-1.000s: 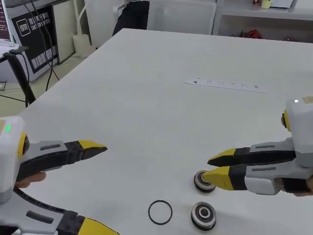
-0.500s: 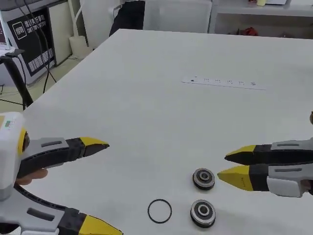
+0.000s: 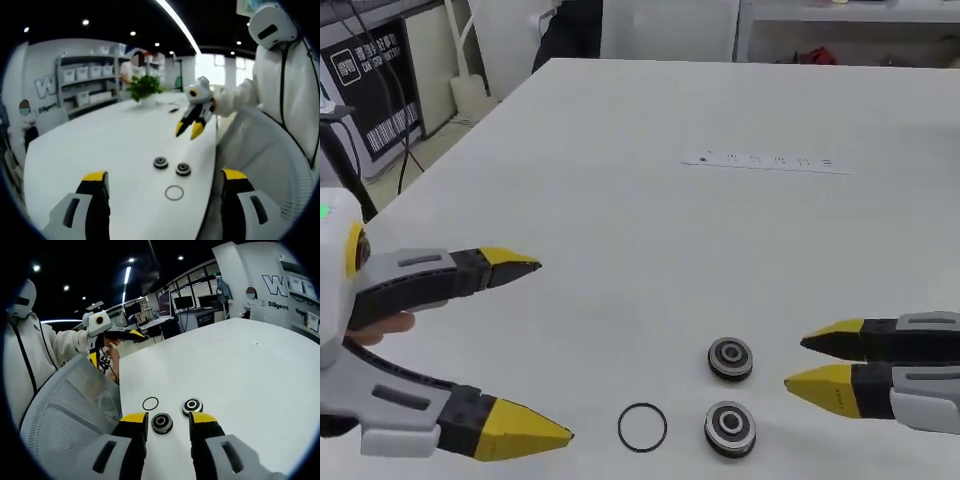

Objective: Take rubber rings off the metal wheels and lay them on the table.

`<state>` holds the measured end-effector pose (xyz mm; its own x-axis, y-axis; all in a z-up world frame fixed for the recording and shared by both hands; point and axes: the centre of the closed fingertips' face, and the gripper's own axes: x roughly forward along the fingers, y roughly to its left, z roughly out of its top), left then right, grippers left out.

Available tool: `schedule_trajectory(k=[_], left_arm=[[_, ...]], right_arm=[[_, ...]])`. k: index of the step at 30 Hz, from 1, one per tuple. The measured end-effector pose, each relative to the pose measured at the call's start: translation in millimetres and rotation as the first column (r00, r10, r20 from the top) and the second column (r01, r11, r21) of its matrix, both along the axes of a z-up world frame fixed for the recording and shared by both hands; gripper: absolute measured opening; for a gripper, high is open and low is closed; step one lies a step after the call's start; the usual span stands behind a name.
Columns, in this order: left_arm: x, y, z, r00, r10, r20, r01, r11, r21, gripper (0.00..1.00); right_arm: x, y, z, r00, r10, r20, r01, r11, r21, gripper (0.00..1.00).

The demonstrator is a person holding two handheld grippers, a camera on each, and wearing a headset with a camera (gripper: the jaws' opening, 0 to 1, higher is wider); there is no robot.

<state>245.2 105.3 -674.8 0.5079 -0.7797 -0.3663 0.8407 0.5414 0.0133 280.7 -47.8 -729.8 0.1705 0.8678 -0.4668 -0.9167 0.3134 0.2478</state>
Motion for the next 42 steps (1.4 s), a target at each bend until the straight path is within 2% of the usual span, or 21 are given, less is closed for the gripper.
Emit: schedule_trajectory(k=[9, 16, 22, 24, 25, 28, 34, 36, 42], left_arm=[[7.0, -18.5, 17.8, 0.998, -0.057, 0.030, 0.057, 0.998, 0.014, 0.92], [10.4, -36.5, 22.4, 0.994, -0.102, 0.031, 0.102, 0.995, -0.005, 0.90], [14.3, -50.6, 21.3, 0.989, -0.142, 0.035, 0.142, 0.990, -0.001, 0.88], [16.9, -55.7, 21.2, 0.987, -0.151, 0.048, 0.151, 0.989, 0.002, 0.86], [19.6, -58.6, 22.2, 0.986, -0.155, 0.068, 0.155, 0.988, 0.005, 0.85], [23.9, -65.3, 23.2, 0.983, -0.164, 0.083, 0.165, 0.986, 0.002, 0.82], [30.7, -77.5, 18.8, 0.978, -0.184, 0.099, 0.184, 0.983, 0.006, 0.76], [32.8, -81.3, 14.3, 0.975, -0.190, 0.114, 0.190, 0.982, 0.019, 0.73], [33.6, -93.9, -4.2, 0.967, -0.232, 0.107, 0.227, 0.972, 0.058, 0.68]], right_arm=[[-2.4, -4.9, -8.9, 1.000, -0.015, -0.017, 0.015, 1.000, -0.002, 0.31], [-5.4, -6.8, -15.7, 1.000, -0.013, -0.019, 0.013, 1.000, -0.008, 0.31], [-6.1, -8.4, -20.0, 1.000, -0.017, -0.025, 0.017, 1.000, -0.007, 0.31], [-6.7, -8.6, -22.3, 1.000, -0.017, -0.027, 0.016, 1.000, -0.009, 0.31], [-7.4, -8.4, -24.0, 0.999, -0.017, -0.029, 0.017, 1.000, -0.010, 0.31], [-9.8, -7.9, -27.5, 0.999, -0.012, -0.032, 0.012, 1.000, -0.012, 0.31], [-13.2, -6.7, -33.2, 0.999, -0.003, -0.039, 0.002, 1.000, -0.020, 0.31], [-14.1, -5.9, -34.8, 0.999, 0.000, -0.042, -0.001, 1.000, -0.021, 0.31], [-15.3, -3.6, -38.9, 0.999, 0.014, -0.040, -0.015, 0.999, -0.033, 0.31]])
